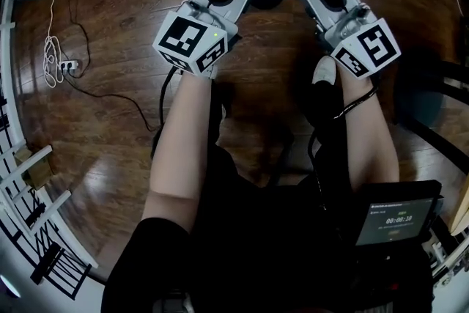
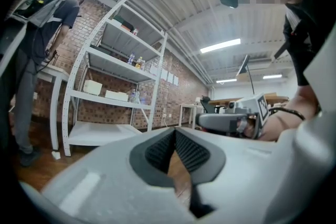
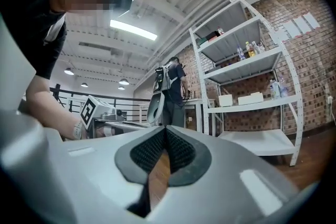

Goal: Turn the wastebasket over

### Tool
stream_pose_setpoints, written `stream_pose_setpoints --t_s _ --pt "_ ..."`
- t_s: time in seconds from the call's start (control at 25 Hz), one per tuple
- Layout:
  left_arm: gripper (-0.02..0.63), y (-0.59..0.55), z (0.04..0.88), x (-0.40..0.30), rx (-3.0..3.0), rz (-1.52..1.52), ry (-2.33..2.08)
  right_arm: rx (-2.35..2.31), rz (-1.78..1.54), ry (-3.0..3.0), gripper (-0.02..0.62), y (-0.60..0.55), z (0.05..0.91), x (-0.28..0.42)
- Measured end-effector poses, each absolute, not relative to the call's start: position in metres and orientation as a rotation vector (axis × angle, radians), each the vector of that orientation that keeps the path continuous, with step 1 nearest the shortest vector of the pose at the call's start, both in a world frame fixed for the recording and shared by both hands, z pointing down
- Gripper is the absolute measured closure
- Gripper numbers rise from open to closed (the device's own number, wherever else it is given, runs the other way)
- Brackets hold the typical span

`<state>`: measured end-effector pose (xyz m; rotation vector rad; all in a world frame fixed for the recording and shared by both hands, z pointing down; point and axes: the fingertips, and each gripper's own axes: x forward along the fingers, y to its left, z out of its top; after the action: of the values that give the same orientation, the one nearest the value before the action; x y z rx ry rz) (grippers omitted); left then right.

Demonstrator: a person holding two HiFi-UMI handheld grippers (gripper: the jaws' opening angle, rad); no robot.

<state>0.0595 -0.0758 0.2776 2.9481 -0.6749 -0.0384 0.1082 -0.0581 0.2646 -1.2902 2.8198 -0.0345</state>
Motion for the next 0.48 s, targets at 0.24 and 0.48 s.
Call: stream_pose_setpoints --t_s 0.24,0.48 --pt "0.604 -0.067 0.286 0.057 2.932 -0.029 -0.696 -1.274 -0.129 2.813 0.586 -0.05 0.286 0.098" --pt "0.604 -0.06 0.29 0.059 2.97 -0.009 -0.7 -1.261 -0.193 2.761 0.586 -0.051 0.294 0.098"
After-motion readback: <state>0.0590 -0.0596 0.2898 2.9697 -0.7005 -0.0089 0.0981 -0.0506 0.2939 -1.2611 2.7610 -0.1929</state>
